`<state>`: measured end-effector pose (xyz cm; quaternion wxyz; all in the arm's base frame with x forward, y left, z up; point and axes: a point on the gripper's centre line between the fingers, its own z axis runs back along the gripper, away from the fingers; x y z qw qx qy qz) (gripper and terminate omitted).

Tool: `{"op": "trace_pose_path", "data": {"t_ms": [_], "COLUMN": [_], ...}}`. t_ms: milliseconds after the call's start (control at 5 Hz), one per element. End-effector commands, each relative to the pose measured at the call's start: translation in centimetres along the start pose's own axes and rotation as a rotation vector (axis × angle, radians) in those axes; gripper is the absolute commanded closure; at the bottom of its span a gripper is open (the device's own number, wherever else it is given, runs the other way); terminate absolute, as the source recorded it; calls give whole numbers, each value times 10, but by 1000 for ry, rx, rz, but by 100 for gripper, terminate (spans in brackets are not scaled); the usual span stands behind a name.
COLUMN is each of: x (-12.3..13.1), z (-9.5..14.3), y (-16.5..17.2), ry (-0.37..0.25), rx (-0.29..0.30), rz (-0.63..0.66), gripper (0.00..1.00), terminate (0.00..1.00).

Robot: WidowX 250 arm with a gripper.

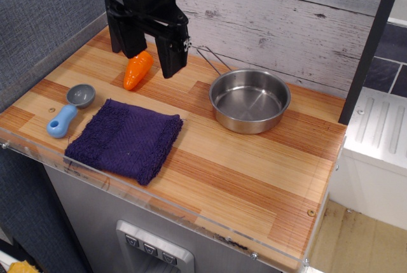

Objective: Slide the purple rectangle near the food and spoon.

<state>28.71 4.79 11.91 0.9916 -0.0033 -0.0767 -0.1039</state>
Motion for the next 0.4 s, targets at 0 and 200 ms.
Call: {"op": "trace_pose_path", "data": {"t_ms": [0,200], "x": [-4,-4], "z": [18,18], "y": [6,6], "ry": [54,54], "rx": [14,14], "rz": [-21,-21], "gripper": [0,0], "terminate": [0,100]}}
